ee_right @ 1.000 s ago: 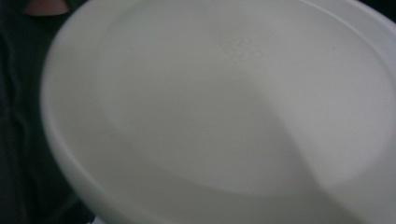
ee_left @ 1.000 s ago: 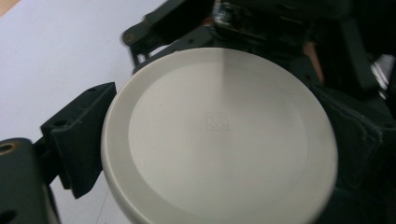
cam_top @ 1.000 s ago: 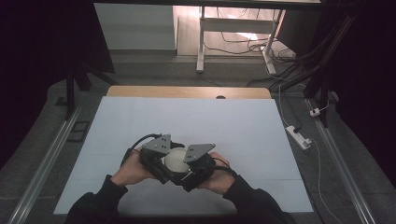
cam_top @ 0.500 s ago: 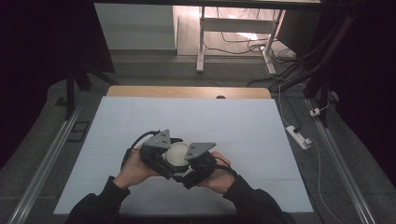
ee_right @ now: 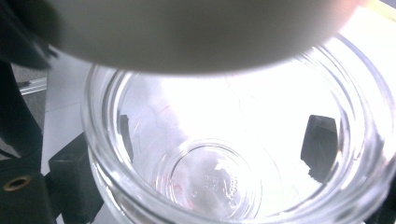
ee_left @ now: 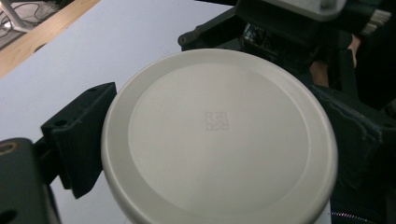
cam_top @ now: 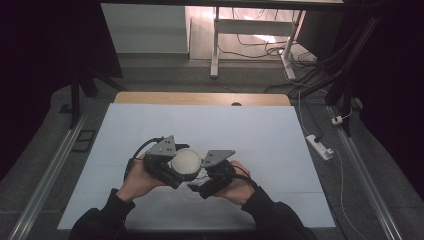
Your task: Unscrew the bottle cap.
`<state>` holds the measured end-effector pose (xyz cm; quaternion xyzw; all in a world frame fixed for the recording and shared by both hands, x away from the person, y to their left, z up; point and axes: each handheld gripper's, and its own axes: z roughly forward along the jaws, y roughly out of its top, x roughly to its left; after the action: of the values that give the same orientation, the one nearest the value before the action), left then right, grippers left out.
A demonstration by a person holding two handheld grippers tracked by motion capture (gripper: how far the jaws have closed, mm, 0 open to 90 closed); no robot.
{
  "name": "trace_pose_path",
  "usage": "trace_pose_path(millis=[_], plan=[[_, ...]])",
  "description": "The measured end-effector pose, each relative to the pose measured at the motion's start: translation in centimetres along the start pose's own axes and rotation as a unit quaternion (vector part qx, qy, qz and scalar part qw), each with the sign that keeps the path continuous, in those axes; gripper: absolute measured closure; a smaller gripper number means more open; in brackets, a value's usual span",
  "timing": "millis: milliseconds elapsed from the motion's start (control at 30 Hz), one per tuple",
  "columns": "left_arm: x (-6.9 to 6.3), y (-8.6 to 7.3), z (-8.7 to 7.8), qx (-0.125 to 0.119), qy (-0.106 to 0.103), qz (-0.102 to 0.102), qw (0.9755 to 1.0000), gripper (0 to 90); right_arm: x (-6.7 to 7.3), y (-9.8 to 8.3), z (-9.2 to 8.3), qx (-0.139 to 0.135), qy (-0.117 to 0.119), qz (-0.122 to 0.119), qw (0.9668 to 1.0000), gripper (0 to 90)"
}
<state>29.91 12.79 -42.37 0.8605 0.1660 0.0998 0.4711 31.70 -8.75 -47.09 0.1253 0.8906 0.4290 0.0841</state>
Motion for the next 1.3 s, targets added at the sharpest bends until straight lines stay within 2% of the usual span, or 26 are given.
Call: trace_pose_path(millis=[333, 667, 1067, 1300], plan=[[-0.1, -0.6, -0.7, -0.008, 0.006, -0.006, 0.9999, 7.4, -1.0, -0.3, -0.5, 0.0, -0.018, 0.011, 0.9998, 6.3], [-0.3, -1.3, -0.8, -0.012, -0.002, -0.015, 0.9998, 7.3, -2.0, -0.4, -1.1, -0.004, -0.037, 0.025, 0.999, 6.3], [-1.2, -1.9, -0.3, -0.005, -0.007, -0.005, 1.0, 7.4, -3.1, -0.3, -1.8, -0.01, -0.059, 0.044, 0.9972, 6.3], [-1.5, -2.5, 0.1, -0.012, -0.014, -0.007, 0.9998, 7.3, -4.2, -0.2, -1.7, -0.007, -0.075, 0.057, 0.9955, 6.3]])
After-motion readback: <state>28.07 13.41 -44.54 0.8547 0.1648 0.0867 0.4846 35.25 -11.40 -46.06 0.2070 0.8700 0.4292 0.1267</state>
